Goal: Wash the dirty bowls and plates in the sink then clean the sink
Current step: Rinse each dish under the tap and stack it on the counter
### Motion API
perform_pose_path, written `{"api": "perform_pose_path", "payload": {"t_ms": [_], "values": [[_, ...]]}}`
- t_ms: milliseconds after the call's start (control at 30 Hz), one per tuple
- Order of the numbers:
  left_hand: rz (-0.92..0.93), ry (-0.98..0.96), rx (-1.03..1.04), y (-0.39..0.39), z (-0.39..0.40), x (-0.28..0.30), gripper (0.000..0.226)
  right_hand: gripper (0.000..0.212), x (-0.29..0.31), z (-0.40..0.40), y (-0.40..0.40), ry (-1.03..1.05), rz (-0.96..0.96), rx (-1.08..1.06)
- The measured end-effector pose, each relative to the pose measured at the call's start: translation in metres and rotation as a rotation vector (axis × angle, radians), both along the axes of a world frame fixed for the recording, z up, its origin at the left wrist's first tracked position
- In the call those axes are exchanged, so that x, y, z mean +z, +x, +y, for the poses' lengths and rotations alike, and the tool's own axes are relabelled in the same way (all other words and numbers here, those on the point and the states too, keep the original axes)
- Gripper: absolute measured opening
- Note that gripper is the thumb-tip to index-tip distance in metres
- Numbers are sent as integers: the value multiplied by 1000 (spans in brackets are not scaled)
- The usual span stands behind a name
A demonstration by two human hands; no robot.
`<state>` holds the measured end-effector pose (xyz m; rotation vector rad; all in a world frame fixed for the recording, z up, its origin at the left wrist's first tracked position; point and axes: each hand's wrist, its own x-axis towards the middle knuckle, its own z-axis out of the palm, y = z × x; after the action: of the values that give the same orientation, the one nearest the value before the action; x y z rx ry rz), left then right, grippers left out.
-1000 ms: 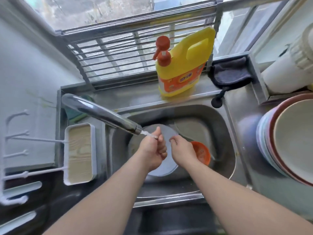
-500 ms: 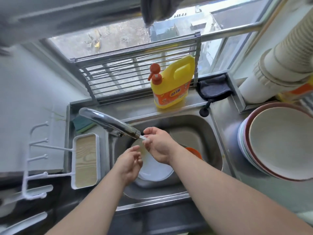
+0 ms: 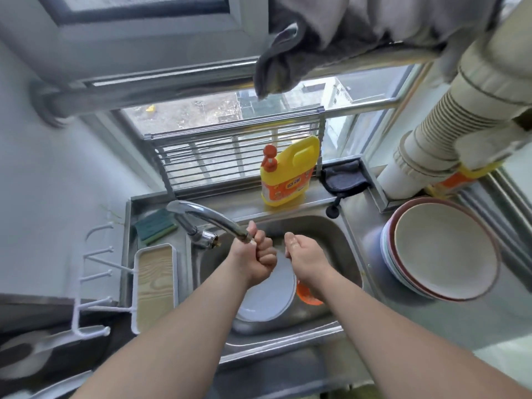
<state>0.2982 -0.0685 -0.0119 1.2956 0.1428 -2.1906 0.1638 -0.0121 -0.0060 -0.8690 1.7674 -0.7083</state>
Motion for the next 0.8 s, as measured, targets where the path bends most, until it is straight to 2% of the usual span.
{"api": "perform_pose_path", "payload": {"t_ms": [100,167,233,300,333,400,467,500,600,667,733,800], "values": [[-41,-48,-110,-14,7,0,66,43,6,18,-15,3,51,-35],[-204,-82,-209,-17,15,-5,62,34,10,30,-23,11,98,-24],[-466,-135,-368,-16,26,-12,42,22,15,39,-28,41,151,-14],[-655,-186,-451,-12,37,-18,21,29,23,42,-30,97,169,-4],[-689,-216,-471,-9,40,-21,18,33,27,42,-31,117,174,9],[-681,-283,-564,-6,45,-26,33,35,32,43,-34,154,187,59],[-713,-366,-680,-2,51,-27,24,29,32,44,-36,183,195,105],[-759,-414,-717,-4,54,-23,19,24,31,44,-38,183,207,109],[-983,-524,-757,-11,60,-12,39,16,30,48,-45,139,264,56],[-1084,-562,-727,-17,60,-9,39,16,28,50,-53,102,279,24],[-1061,-564,-735,-22,59,-7,19,21,25,51,-62,107,270,67],[-894,-479,-827,-29,61,-3,46,44,18,53,-73,128,212,165]]}}
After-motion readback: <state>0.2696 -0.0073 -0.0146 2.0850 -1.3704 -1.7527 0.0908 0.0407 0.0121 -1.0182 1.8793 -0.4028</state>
